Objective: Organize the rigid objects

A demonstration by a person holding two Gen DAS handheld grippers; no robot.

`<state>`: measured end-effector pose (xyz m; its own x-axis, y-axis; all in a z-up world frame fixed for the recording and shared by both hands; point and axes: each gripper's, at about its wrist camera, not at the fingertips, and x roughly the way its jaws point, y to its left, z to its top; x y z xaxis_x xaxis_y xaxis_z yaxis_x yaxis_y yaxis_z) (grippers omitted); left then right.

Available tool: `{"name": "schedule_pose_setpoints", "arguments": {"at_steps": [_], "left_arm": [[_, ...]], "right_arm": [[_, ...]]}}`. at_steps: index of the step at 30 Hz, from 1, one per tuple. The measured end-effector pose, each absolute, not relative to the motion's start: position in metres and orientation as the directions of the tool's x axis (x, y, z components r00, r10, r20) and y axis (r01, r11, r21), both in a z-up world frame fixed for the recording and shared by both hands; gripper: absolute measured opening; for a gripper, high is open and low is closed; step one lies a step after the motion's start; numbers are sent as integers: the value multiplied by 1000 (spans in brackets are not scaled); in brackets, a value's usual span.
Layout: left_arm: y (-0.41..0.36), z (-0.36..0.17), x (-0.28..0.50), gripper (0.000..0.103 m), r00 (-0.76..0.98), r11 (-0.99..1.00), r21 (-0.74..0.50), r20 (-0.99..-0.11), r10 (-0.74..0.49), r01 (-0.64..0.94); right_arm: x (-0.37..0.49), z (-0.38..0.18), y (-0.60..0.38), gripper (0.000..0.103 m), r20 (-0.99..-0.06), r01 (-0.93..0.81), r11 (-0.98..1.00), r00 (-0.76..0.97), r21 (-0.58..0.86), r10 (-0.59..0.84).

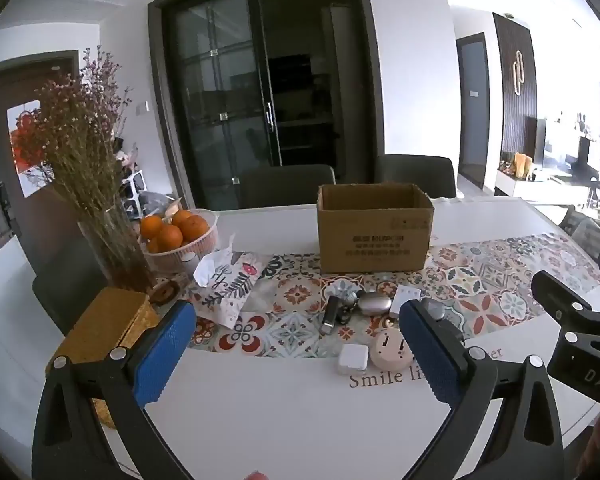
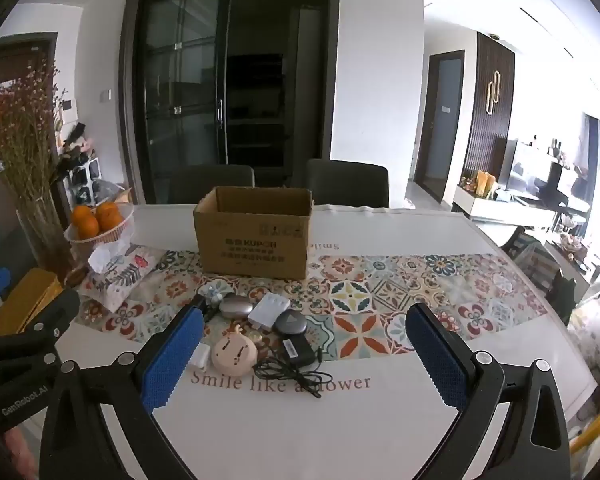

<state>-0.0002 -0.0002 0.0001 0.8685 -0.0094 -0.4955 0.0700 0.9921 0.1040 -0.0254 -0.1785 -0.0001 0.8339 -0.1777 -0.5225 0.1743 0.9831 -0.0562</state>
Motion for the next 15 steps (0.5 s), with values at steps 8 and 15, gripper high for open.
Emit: {"name": "schedule_pose_setpoints", "arguments": {"at_steps": [8,15], "left_arm": [[-5,8,5,103,874,991,121,-485,7,59],[0,4,5,103,879,991,115,-477,-4,67]], "right_arm": [[-24,-1,-180,102,-518,180,983,838,-42,-175],[-18,-1,-187,102,-521,174,984,836,-48,-173]]}}
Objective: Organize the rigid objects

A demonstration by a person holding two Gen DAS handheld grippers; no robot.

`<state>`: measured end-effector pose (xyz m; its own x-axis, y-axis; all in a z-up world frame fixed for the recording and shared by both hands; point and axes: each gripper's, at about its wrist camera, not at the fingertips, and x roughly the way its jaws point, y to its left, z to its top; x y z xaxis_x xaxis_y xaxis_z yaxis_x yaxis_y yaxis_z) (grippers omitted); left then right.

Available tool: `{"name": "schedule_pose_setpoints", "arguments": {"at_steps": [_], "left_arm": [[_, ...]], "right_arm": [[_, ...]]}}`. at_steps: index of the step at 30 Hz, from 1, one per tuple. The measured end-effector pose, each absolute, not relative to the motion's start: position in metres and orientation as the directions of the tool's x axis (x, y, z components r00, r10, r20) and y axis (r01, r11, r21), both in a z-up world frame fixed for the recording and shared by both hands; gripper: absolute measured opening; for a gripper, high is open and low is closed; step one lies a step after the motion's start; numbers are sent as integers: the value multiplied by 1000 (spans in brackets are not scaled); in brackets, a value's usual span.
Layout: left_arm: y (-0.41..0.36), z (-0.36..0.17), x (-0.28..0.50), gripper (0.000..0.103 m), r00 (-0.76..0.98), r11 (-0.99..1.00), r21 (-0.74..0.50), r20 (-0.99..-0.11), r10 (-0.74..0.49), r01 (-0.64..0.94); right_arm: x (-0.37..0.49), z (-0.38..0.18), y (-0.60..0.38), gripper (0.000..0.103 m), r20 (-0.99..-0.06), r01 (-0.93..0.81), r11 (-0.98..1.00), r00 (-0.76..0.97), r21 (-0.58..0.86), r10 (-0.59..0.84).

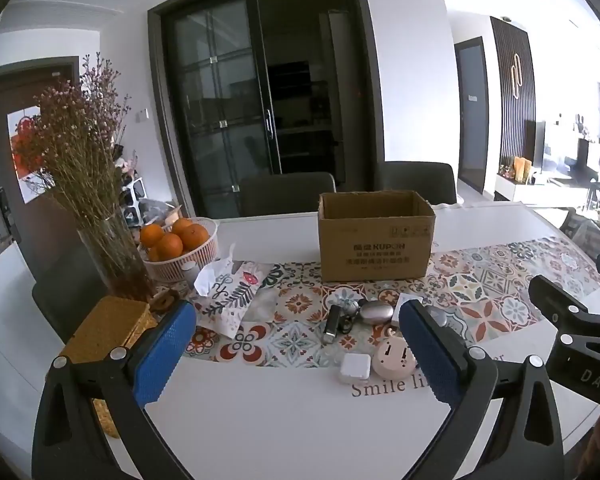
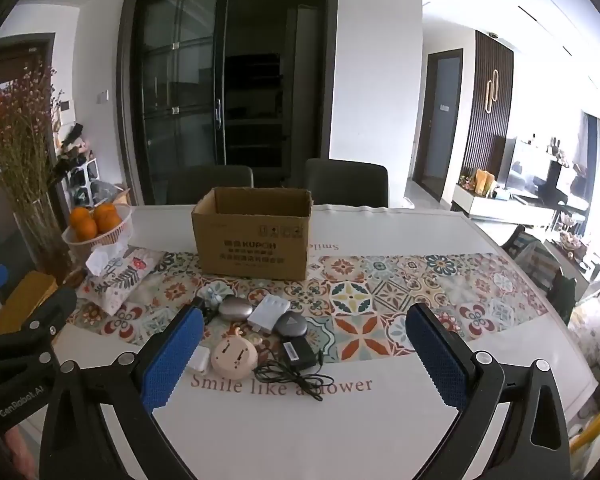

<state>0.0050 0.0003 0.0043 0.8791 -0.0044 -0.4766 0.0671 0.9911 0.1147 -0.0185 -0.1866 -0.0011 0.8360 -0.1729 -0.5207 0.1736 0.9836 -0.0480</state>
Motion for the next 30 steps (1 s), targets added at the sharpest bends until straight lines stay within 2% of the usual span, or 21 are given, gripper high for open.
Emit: {"name": "schedule_pose_setpoints", "arguments": {"at_steps": [30], "left_arm": [[3,2,11,103,875,991,109,-483,-15,78]], "right_arm": [[-18,0,-178,102,-525,179,982,832,-54,-180]]}}
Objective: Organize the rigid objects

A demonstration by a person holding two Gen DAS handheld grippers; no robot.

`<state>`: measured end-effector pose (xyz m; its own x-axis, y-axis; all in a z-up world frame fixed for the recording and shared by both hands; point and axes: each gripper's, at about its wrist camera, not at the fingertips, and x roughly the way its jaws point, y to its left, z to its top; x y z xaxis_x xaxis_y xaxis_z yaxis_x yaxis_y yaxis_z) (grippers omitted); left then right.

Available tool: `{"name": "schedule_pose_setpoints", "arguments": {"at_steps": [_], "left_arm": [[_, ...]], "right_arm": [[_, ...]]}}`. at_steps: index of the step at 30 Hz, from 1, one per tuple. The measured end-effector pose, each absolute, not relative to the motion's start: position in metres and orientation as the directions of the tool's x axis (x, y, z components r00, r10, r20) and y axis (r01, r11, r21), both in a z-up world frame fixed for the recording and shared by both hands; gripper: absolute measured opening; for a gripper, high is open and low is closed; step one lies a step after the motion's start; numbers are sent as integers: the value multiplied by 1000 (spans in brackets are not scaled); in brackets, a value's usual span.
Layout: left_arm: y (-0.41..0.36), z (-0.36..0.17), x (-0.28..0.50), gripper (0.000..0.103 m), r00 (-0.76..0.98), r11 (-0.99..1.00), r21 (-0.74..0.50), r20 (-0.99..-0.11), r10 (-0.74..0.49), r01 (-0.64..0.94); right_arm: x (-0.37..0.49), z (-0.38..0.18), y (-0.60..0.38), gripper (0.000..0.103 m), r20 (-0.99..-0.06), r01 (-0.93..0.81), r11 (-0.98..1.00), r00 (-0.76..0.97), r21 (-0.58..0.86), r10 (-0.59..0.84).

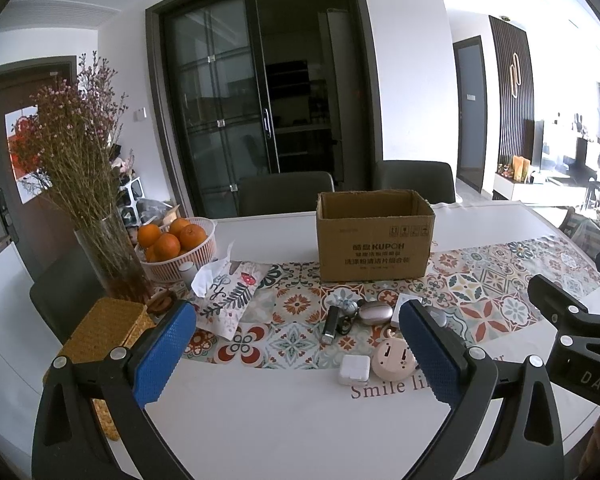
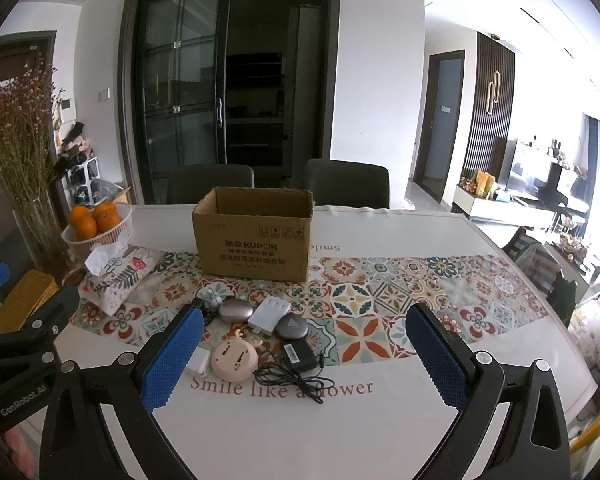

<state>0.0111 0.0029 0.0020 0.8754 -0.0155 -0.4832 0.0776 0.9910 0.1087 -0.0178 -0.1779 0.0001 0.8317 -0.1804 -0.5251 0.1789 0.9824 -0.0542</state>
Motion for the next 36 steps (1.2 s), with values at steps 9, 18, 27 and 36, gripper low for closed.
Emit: {"name": "schedule_pose_setpoints", "arguments": {"at_steps": [9,18,27,36], "left_arm": [[2,2,11,103,876,991,110,-482,-14,76],[3,2,11,103,876,991,109,-482,-14,77],[3,3,15,103,875,991,109,-483,-15,77],[4,3,17,103,876,991,109,-483,-14,76]], "right_arm": [[-18,0,-178,102,-525,178,982,832,-56,-181],[-17,0,-178,102,-525,179,982,831,-57,-182],[-15,-1,-177,102,-528,176,983,830,-57,-179],[-15,-1,-176,102,-531,174,983,829,-57,-178]]}}
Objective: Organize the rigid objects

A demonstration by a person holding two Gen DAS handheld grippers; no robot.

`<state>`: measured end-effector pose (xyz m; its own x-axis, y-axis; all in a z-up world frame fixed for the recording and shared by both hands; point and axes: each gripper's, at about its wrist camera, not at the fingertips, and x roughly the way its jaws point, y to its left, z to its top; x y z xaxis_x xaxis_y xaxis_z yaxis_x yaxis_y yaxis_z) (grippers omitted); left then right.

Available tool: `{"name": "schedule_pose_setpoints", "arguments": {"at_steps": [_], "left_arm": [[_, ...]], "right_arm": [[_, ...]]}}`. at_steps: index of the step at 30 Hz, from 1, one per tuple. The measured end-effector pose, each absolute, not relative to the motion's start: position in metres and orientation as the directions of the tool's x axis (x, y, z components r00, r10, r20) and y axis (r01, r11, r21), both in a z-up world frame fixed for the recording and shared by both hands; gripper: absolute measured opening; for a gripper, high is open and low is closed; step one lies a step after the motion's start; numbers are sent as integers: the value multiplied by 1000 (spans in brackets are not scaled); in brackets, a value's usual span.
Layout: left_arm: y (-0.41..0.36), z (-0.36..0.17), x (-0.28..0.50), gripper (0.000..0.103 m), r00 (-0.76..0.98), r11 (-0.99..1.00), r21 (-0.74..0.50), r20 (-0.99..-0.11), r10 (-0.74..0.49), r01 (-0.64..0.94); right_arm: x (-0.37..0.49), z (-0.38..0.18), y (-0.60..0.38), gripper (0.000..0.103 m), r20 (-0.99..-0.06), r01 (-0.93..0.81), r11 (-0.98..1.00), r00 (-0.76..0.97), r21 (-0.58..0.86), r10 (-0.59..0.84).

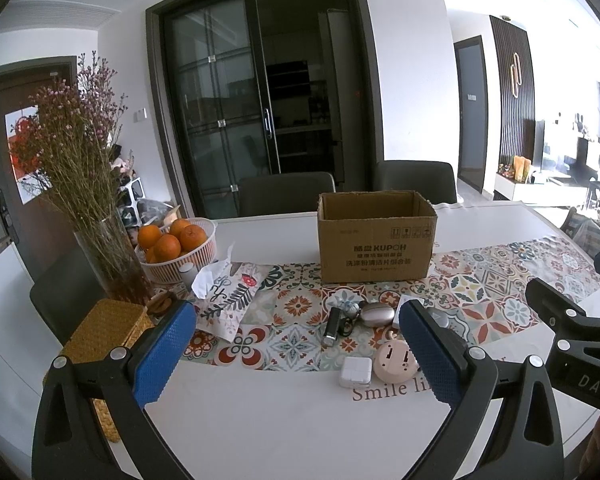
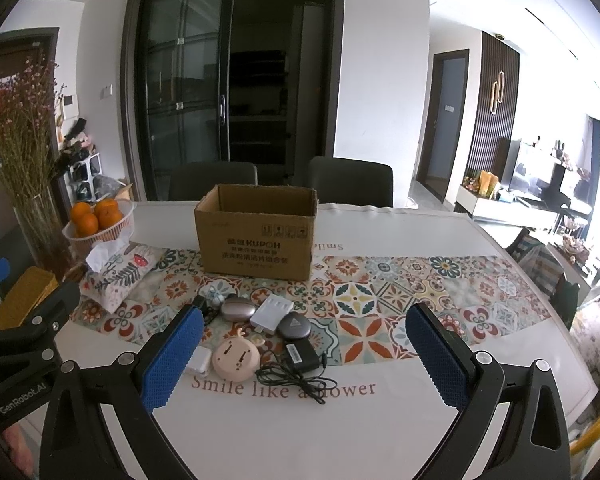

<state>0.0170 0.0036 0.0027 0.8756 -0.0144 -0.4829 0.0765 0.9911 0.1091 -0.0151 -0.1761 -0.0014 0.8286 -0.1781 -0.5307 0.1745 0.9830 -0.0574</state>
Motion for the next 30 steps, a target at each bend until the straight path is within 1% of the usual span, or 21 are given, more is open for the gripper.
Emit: {"name": "schedule_pose_setpoints", "arguments": {"at_steps": [5,7,15,23,30], "left_arm": [[4,0,19,103,873,991,110,-488,-14,78],[5,-2,21,103,869,991,107,-494,-17,81],[5,-18,33,103,841,989,118,-540,-9,86],[4,-52,48,103,817,975,193,-575,23,109],[0,-94,61,103,770,954,236,-638,6,188]], "right_arm": [[-14,-2,-175,102,-537,173,983,825,-56,-176],[-3,-11,-169,102,-545,165,985,821,-53,-167],[6,-21,-171,102,-584,135,990,800,-50,-139],[33,-55,-159,102,-652,50,996,753,-79,-89],[55,-93,-148,102,-695,-37,988,714,-149,-79]]}}
